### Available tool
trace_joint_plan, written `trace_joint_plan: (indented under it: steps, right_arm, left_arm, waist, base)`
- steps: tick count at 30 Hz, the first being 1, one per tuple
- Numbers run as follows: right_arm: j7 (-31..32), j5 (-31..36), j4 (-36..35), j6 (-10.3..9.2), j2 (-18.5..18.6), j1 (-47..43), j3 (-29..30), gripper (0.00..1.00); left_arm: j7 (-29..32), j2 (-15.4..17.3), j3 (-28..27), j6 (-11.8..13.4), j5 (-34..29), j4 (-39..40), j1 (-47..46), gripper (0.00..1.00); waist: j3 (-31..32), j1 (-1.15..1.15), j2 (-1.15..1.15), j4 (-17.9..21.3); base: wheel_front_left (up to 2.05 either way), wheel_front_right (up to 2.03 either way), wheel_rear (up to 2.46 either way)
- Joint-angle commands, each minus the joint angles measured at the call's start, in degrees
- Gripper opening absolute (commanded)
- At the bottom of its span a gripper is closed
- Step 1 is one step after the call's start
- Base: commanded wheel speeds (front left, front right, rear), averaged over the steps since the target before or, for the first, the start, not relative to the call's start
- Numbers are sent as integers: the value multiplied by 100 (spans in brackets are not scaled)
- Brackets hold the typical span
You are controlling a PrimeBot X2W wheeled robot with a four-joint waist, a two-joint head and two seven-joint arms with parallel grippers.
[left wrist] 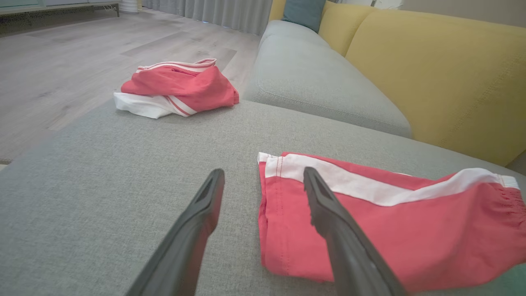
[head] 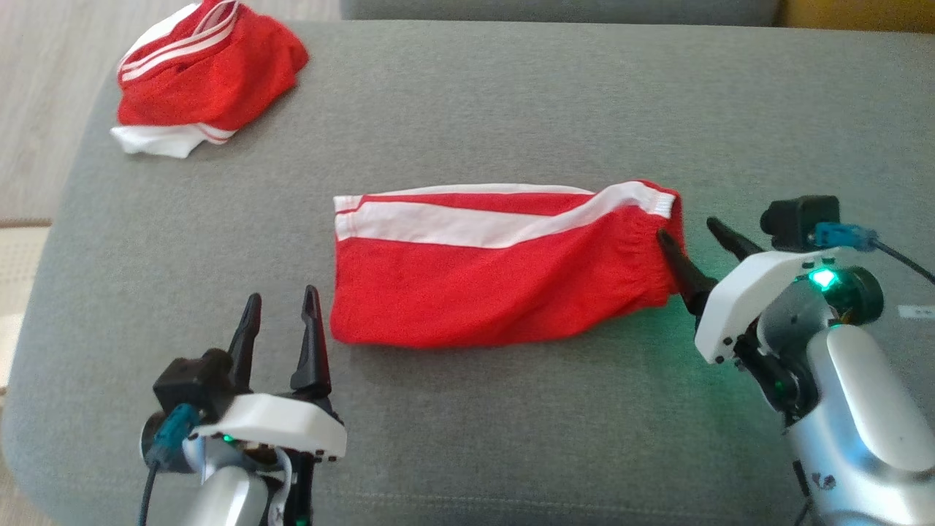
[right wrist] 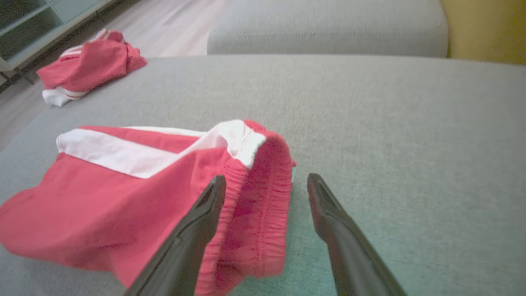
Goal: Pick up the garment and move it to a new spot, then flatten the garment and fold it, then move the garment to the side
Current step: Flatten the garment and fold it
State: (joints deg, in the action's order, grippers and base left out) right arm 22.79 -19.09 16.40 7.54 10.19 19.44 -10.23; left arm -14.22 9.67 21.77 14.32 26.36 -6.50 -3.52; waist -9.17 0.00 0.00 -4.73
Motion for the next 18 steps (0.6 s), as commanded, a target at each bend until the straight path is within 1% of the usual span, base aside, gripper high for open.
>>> trace_joint_plan:
  steps: [1,6,12,18]
  right_arm:
    - [145,-116,-42,-5,117,244,-131,100]
    - [411,-203,403,-5,294,435,-138,100]
    - [705,-465,837,-5,321,580,-122,100]
    - [1123,-904,1204,-5,305,739,-160,100]
  left_arm:
    - [-64,3,-178,30,-58,243,-108,100]
    - [-71,-59,-201,9,-88,279,-112,100]
    - [-75,-139,-219,-24,-114,250,-136,100]
    - [-76,-207,-283,-61,-154,228,-153,100]
  waist:
    - [-62,0,0,-128]
    - [-155,0,0,-311]
    - [-233,0,0,-434]
    - [-277,0,0,-483]
  base:
    - [0,0,0]
    - [0,0,0]
    - [0,0,0]
    - [0,0,0]
